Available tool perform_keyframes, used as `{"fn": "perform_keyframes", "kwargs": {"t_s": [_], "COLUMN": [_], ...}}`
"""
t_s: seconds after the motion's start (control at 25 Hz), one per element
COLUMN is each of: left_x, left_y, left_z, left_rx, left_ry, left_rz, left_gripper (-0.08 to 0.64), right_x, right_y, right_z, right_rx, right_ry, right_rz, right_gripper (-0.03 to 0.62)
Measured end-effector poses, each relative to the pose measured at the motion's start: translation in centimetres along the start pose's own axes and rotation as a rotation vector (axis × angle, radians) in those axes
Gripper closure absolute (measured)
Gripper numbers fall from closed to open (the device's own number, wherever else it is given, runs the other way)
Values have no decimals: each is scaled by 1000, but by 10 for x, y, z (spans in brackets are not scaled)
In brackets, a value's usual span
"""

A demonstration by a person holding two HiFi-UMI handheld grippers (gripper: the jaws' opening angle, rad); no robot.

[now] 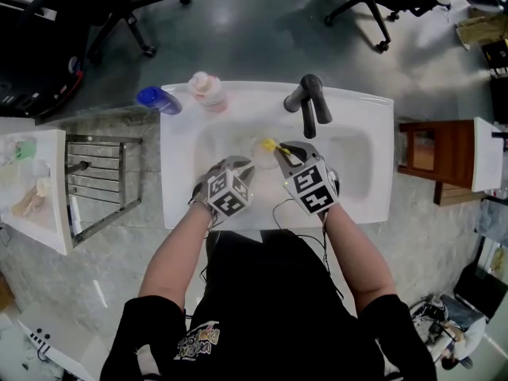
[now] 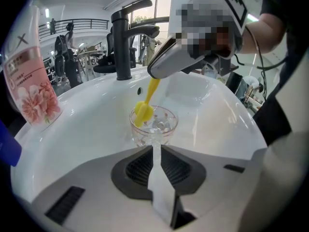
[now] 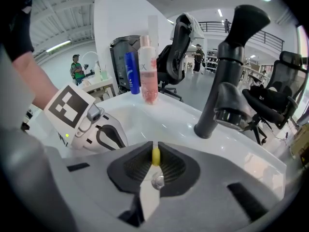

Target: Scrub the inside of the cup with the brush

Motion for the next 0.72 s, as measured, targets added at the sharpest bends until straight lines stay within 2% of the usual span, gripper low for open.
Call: {"fn": "perform_keyframes", "kwargs": {"t_s": [0.32, 0.72], "left_x": [1, 0], "left_y": [-2, -3], "left_z": [-2, -3], "left_rx": [-1, 4], "left_ry": [-13, -23], "left_rz": [11, 21], "left_gripper": [514, 514], "right_x": [4, 12], "right_y": [-6, -13], "right_z": [4, 1], "right_rx": [27, -2], "right_ry": [-52, -75], "right_rz": [-60, -124], "right_gripper": [552, 555]}}
Point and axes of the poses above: the fingertips, and each gripper's own axes: y forward along the fingers, z to its right, x out of its underside, the point moved 4 cm from there along -y, backward along the fingers, and after that the axes turned 6 degrees about z, right-handed, at the moved point
